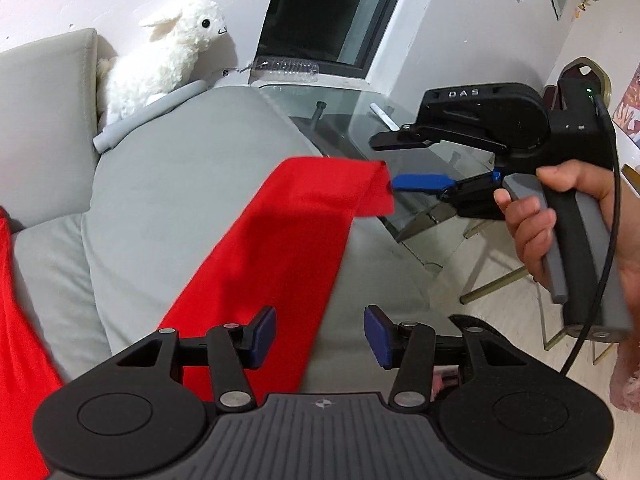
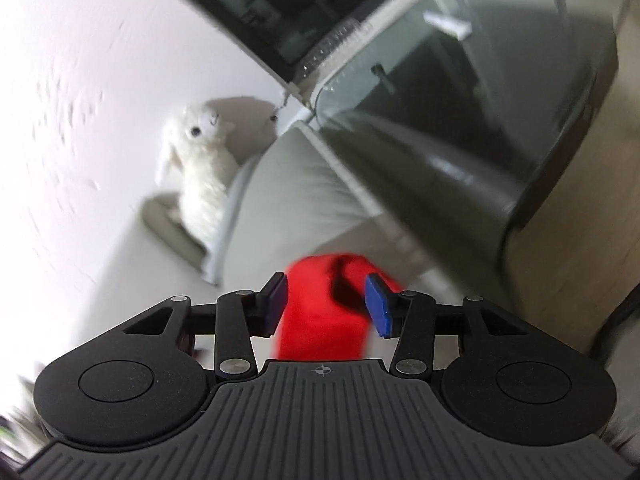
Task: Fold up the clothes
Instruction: 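Pull the sleeve out straight with the right gripper and release it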
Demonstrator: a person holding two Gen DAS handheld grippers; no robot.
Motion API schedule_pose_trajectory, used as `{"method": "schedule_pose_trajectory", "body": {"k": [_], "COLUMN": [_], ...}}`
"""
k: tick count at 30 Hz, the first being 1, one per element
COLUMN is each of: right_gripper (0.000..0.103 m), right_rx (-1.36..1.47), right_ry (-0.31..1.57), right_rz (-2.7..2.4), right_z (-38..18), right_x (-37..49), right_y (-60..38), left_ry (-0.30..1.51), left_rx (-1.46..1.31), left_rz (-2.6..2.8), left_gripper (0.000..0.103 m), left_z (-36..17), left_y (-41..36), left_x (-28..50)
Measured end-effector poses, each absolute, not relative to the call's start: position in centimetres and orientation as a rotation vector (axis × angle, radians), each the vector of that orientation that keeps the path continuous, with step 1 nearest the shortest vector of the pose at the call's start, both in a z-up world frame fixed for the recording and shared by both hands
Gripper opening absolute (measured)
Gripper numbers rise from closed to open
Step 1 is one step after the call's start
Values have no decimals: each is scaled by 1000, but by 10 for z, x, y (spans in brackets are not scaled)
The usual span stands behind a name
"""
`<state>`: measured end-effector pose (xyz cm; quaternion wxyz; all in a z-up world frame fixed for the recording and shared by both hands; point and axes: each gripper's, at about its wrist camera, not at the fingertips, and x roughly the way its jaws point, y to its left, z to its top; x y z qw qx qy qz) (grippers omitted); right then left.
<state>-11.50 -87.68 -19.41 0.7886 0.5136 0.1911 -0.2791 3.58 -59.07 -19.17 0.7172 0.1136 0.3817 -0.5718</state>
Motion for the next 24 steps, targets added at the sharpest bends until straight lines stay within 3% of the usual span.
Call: {"method": "schedule_pose_trajectory", "body": {"k": [4, 10, 12, 13, 15, 16, 17, 19, 22, 24], "right_gripper": [50, 52, 47, 35, 25, 9, 5, 3, 2, 3], "right_rx": [1295, 1364, 1389, 1362, 1226, 1144, 1074, 935, 653, 565], "right_ry": [408, 432, 415, 415, 450, 471, 486, 473, 261, 231], "right_rz": [-561, -634, -685, -704, -723, -723, -719, -692, -611, -598], "right_z": [-207, -230, -237, -236, -224, -216, -209, -193, -166, -167], "right_x": [-106, -89, -88, -86, -78, -73, -70, -66, -74, -78], "right_y": [-885, -902, -908, -909, -907, -905, -903, -896, -864, -851], "left_ry": [840, 861, 872, 876, 887, 889, 889, 887, 888, 900], "left_rx": [242, 252, 247, 244, 235, 232, 230, 221, 211, 218], "left_rz": [-1240, -1196, -1171, -1168, -1155, -1151, -1149, -1147, -1148, -1146], "left_gripper": [47, 47, 47, 47, 47, 47, 47, 47, 47, 47], "left_z": [-186, -187, -189, -190, -192, -193, -193, -193, -196, -200], "left_y": [-595, -573, -564, -563, -557, -555, -553, -551, -545, -544], "left_x": [43, 52, 56, 57, 60, 61, 62, 62, 63, 62]}}
